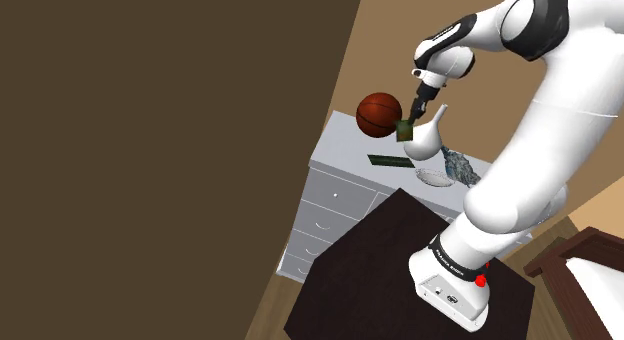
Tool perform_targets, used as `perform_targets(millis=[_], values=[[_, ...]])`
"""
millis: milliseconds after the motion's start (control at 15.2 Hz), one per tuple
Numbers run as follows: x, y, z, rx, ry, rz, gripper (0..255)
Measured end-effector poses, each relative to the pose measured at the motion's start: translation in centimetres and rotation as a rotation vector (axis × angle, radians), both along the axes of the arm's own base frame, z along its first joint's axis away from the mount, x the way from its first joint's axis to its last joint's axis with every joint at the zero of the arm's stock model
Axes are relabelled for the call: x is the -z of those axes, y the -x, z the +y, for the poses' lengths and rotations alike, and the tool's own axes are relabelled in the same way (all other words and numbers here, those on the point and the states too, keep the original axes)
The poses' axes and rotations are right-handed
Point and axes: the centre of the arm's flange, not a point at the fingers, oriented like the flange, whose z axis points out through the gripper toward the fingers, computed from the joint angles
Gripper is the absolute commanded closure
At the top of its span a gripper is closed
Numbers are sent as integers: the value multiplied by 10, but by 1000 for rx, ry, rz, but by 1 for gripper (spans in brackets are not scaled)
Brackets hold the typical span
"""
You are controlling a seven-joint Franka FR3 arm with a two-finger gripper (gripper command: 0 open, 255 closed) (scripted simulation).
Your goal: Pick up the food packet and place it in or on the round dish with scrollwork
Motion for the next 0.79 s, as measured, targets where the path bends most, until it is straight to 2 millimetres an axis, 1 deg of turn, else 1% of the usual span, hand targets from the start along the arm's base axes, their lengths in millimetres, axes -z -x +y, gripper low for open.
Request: perform_targets(millis=[132, 264, 396, 594, 792], values=[[-4, 19, -6, 0, 0, 0, 255], [-6, 49, -15, 0, 0, 0, 255], [-6, 73, -24, 0, 0, 0, 255], [-13, 107, -37, 0, 0, 0, 255], [-18, 146, -50, 0, 0, 0, 255]])
